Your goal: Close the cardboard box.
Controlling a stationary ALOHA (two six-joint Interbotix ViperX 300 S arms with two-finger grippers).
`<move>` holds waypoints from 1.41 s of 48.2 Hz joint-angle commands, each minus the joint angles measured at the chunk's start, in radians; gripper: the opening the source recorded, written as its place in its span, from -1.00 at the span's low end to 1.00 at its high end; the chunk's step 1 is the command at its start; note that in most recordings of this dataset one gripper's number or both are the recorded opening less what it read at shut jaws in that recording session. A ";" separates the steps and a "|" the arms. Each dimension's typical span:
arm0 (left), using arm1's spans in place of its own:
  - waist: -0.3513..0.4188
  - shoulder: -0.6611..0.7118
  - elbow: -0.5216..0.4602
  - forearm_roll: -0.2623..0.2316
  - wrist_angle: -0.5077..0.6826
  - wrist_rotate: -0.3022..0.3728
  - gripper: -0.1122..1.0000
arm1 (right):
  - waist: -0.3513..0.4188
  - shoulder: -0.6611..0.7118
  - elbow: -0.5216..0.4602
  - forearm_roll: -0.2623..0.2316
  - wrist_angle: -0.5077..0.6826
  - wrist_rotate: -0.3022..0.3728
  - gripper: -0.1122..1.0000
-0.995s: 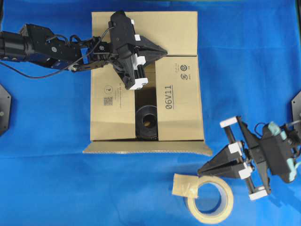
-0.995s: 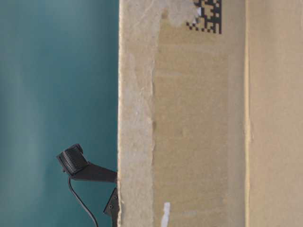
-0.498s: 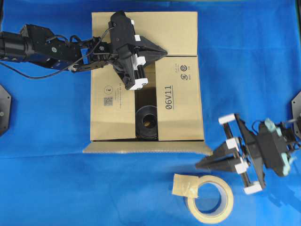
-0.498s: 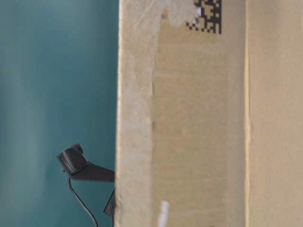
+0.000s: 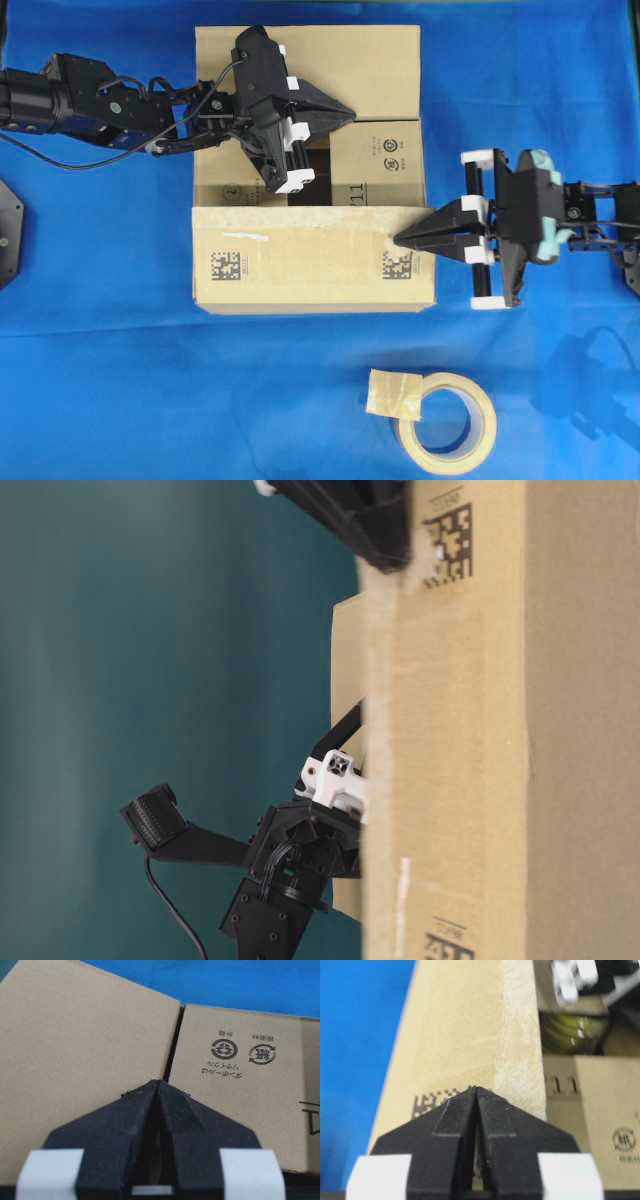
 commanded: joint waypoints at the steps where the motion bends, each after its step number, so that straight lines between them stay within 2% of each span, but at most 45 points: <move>1: 0.000 -0.015 -0.006 0.000 -0.002 -0.002 -0.80 | -0.008 0.021 -0.018 0.020 0.005 0.002 -0.80; 12: -0.002 -0.015 -0.005 0.000 0.000 -0.003 -0.80 | -0.008 0.086 -0.026 0.061 0.006 0.005 -0.80; 28: -0.003 -0.038 -0.014 0.000 0.000 -0.006 -0.80 | -0.008 0.086 -0.035 0.061 0.006 0.005 -0.80; 39: -0.011 -0.140 -0.051 0.000 0.049 0.003 -0.80 | -0.008 0.083 -0.041 0.061 0.006 -0.003 -0.80; 47: 0.003 -0.209 -0.091 0.000 0.118 0.014 -0.80 | -0.008 0.081 -0.040 0.061 0.006 -0.005 -0.80; 54: 0.044 -0.244 -0.137 0.000 0.196 0.075 -0.80 | -0.008 0.081 -0.041 0.061 0.006 -0.006 -0.80; 60: 0.103 -0.242 -0.201 0.000 0.313 0.127 -0.80 | -0.008 0.081 -0.043 0.061 0.006 -0.006 -0.80; 68: 0.206 -0.189 -0.301 0.000 0.491 0.141 -0.80 | -0.008 0.081 -0.041 0.060 0.006 -0.008 -0.80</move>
